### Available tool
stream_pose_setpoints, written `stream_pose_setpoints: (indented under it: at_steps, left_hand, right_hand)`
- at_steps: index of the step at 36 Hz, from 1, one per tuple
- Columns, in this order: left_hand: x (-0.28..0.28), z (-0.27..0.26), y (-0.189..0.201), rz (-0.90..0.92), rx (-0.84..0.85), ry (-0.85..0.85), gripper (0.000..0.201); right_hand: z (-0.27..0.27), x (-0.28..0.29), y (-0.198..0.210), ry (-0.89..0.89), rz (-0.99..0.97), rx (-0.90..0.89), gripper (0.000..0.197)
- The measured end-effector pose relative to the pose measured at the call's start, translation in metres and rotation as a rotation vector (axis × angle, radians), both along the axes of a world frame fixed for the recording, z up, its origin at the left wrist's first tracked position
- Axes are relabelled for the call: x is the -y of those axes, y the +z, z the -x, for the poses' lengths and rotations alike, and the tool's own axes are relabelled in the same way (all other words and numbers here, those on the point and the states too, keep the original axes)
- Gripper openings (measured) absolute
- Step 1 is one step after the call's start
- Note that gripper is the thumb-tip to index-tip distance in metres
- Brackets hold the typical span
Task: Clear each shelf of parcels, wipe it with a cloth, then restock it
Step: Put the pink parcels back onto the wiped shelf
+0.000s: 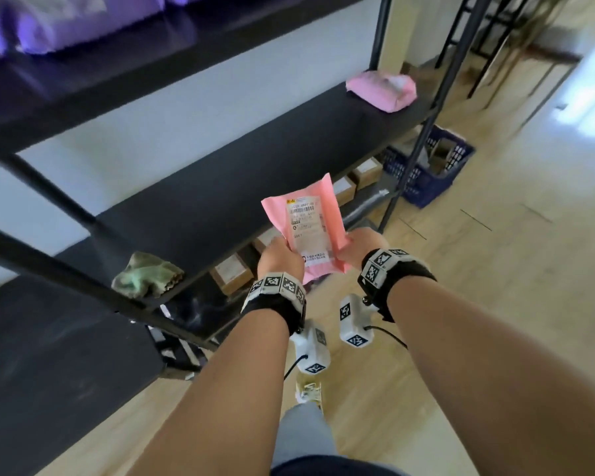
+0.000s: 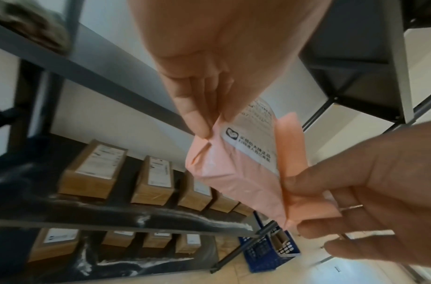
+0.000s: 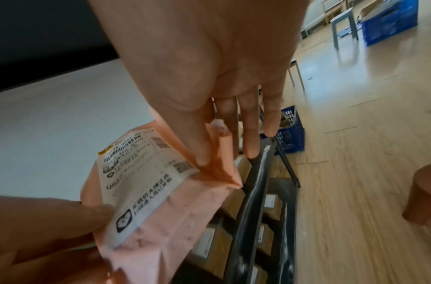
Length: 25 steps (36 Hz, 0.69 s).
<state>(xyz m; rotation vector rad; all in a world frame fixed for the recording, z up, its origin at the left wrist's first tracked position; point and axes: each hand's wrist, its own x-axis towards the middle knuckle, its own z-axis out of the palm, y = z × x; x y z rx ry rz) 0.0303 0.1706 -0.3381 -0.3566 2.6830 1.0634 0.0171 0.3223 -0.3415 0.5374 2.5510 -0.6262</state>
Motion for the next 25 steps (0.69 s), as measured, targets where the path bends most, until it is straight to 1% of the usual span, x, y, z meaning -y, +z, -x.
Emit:
stream_pose_setpoints:
  at_steps: [3, 6, 11, 15, 18, 22, 25]
  left_hand:
    - [-0.026, 0.039, 0.011, -0.016, 0.006, -0.022, 0.012]
    - [-0.049, 0.071, 0.023, -0.018, -0.019, -0.048, 0.008]
    - [-0.080, 0.116, 0.034, -0.027, -0.038, -0.078, 0.009]
    - [-0.106, 0.155, 0.033, -0.043, -0.017, -0.035, 0.013]
    - [-0.125, 0.187, 0.029, -0.038, -0.029, 0.014, 0.017]
    - [-0.148, 0.232, 0.028, -0.049, -0.020, 0.091, 0.017]
    - [-0.166, 0.263, 0.026, -0.089, -0.016, 0.187, 0.016]
  right_hand:
    - [0.030, -0.028, 0.013, -0.038, -0.050, -0.018, 0.021]
    - [0.059, -0.054, 0.025, -0.089, -0.069, -0.035, 0.014]
    - [0.105, -0.086, 0.037, -0.166, -0.015, -0.101, 0.014]
    - [0.148, -0.109, 0.040, -0.210, 0.043, -0.138, 0.016]
    - [0.185, -0.125, 0.040, -0.126, 0.016, -0.145, 0.023]
    - [0.239, -0.144, 0.043, -0.004, 0.015, -0.152, 0.023]
    - [0.277, -0.158, 0.043, 0.066, 0.026, -0.146, 0.023]
